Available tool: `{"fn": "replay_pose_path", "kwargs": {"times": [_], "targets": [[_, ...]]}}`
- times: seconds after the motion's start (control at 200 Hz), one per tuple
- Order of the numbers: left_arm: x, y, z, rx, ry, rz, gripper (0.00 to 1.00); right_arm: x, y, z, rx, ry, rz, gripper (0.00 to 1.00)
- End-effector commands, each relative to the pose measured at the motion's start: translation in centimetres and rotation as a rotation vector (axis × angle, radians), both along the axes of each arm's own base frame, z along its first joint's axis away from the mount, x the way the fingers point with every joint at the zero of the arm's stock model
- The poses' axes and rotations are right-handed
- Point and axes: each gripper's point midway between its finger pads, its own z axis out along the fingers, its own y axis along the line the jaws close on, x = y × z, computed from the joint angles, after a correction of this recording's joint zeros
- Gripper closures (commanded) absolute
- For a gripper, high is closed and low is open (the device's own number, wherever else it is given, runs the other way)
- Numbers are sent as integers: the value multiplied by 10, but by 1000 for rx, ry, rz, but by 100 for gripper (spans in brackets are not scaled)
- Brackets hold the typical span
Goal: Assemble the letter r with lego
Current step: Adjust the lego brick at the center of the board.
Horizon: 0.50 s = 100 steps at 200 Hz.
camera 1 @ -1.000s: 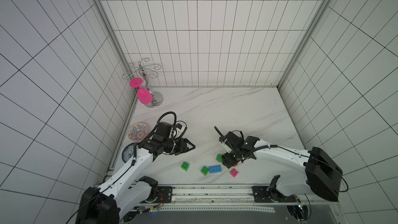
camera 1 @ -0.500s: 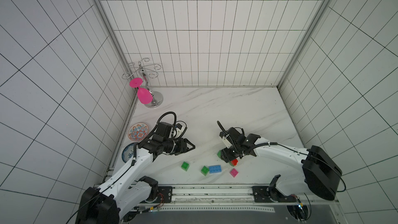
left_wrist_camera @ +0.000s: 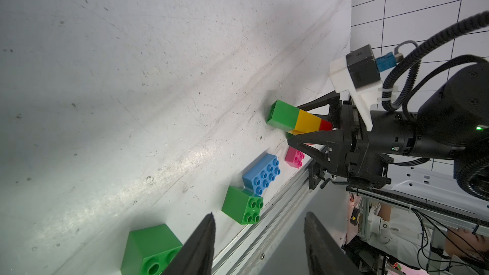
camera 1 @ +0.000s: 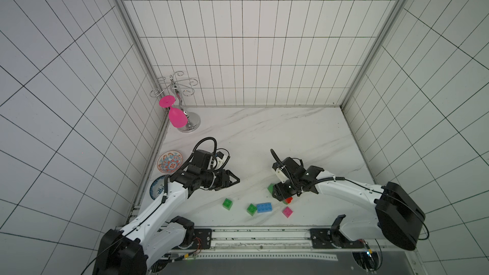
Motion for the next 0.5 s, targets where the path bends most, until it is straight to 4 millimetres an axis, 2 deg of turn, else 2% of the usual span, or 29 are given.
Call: {"fn": "replay_pose_path", "kwargs": {"times": [0.0,0.165,0.495], "targets": [[5,-2,6,-14,-18,0,45,-10,-13,-8,-35,41,-14,33],[8,-4,7,-25,-18,5,45,-12,-17,-11,-46,41,-15,34],[11,-5,5,-27,-9,7,45,0,-15,4,-39,-56,19,34]]}}
